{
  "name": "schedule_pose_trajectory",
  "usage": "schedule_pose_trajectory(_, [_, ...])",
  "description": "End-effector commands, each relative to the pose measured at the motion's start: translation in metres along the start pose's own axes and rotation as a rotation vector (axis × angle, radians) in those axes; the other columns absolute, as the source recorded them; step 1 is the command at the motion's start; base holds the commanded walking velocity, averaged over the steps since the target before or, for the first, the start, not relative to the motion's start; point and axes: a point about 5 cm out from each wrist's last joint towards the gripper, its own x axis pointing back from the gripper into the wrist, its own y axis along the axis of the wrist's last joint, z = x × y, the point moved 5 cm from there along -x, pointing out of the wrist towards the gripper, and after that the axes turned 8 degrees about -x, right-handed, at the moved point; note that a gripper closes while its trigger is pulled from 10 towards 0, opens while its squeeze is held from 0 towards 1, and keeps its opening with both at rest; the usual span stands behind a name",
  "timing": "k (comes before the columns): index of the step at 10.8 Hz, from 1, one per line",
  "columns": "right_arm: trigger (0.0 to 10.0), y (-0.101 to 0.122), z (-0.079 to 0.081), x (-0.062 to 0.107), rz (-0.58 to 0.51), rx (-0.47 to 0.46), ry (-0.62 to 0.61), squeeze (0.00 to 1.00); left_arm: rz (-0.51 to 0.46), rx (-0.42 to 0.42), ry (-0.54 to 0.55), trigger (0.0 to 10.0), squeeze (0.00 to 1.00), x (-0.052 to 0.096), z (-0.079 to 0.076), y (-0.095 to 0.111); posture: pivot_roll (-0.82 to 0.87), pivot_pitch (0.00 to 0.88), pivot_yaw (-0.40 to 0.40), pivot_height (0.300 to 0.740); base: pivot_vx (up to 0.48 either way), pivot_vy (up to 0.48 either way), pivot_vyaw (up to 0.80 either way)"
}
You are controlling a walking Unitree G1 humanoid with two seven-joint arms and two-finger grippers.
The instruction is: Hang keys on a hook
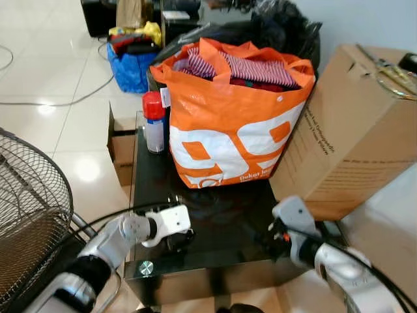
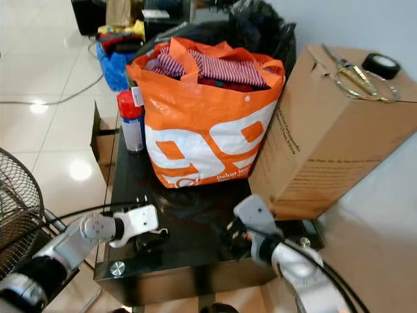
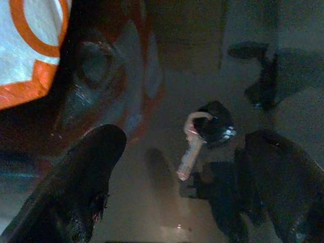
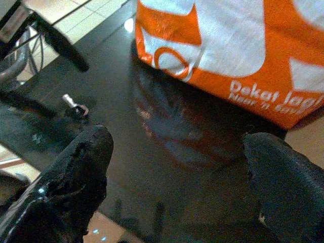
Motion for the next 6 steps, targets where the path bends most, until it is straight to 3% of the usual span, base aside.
schedule_pose_trajectory(1, [10.0, -0.004, 0.009, 0.006, 0.032, 0.009, 0.059, 0.0, -0.023, -0.017, -0.013, 10.0, 0.0, -0.003, 0.001, 0.007, -0.2, 0.12, -0.101, 0.74, 0.0, 0.0, 0.0])
schedule_pose_trajectory(4, [10.0, -0.021, 0.031, 0.029, 0.159, 0.031, 0.267, 0.0, -0.04, -0.037, -0.063, 10.0, 0.0, -0.007, 0.0, 0.012, -0.22, 0.143, -0.091, 0.74, 0.0, 0.0, 0.0])
schedule_pose_trajectory(6, [10.0, -0.022, 0.032, 0.034, 0.176, 0.046, 0.277, 0.0, -0.039, -0.041, -0.091, 10.0, 0.0, -0.008, -0.001, 0.012, -0.23, 0.145, -0.084, 0.74, 0.0, 0.0, 0.0])
